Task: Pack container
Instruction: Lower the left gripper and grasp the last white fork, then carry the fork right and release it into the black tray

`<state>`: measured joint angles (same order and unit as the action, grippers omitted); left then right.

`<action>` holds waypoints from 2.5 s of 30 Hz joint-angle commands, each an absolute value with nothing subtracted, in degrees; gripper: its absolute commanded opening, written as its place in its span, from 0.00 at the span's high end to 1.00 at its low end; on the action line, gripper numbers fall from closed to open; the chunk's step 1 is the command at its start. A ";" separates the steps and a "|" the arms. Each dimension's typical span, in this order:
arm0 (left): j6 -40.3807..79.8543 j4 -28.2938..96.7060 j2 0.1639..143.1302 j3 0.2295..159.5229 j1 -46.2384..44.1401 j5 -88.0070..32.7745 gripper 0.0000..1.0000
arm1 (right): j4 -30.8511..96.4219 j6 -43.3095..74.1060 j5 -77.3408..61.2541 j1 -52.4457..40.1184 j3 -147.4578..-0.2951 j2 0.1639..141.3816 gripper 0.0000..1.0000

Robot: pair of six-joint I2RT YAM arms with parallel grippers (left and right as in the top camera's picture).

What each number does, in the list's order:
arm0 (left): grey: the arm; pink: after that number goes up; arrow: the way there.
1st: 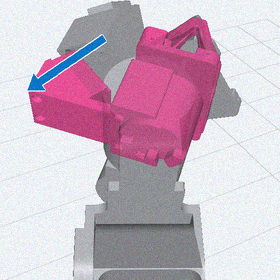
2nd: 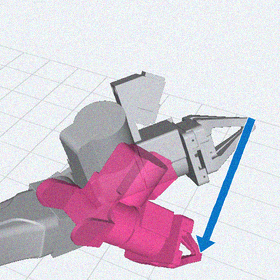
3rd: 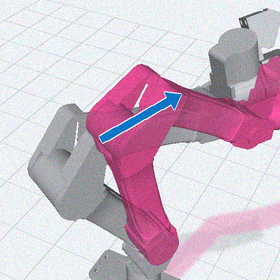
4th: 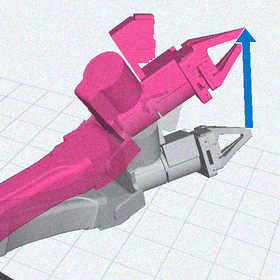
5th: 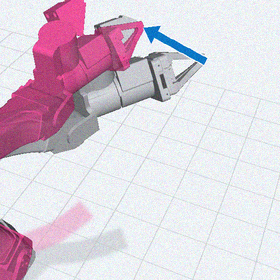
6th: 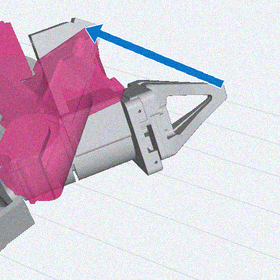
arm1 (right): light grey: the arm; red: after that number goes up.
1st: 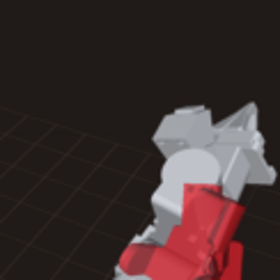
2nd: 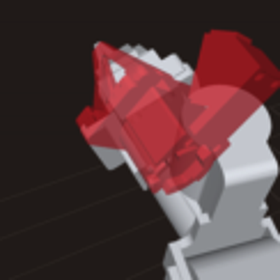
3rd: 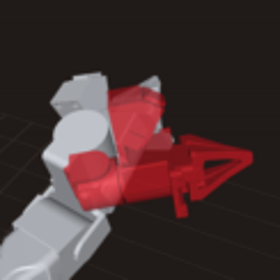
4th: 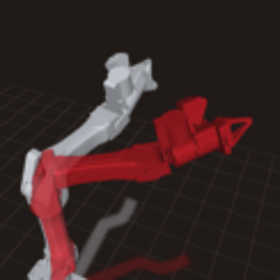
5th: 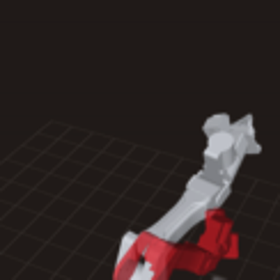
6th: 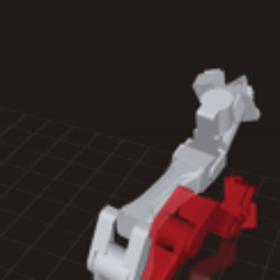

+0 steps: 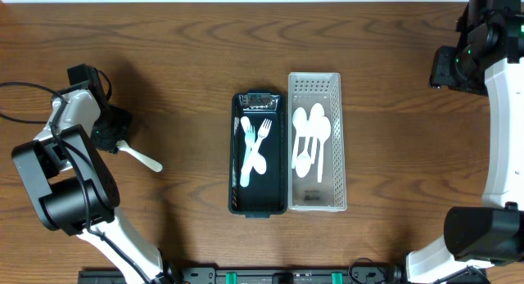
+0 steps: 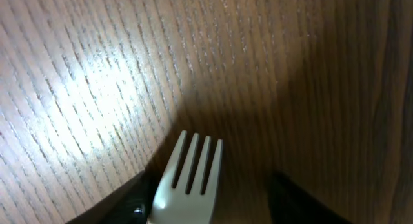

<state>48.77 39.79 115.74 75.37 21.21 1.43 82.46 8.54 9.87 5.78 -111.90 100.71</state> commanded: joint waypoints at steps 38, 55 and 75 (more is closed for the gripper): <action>42.26 45.98 120.66 72.60 21.15 1.32 0.66 | 81.32 8.88 10.55 6.09 -111.92 100.42 0.40; 42.26 46.52 120.66 72.58 16.97 -1.74 0.48 | 81.01 8.91 10.55 6.09 -111.92 100.42 0.40; 42.22 43.16 120.66 72.60 16.95 -1.72 0.69 | 81.45 8.91 10.55 6.09 -111.92 100.42 0.41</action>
<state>42.63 43.79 115.77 75.66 17.41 -1.61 81.38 8.54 9.93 5.78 -111.90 100.71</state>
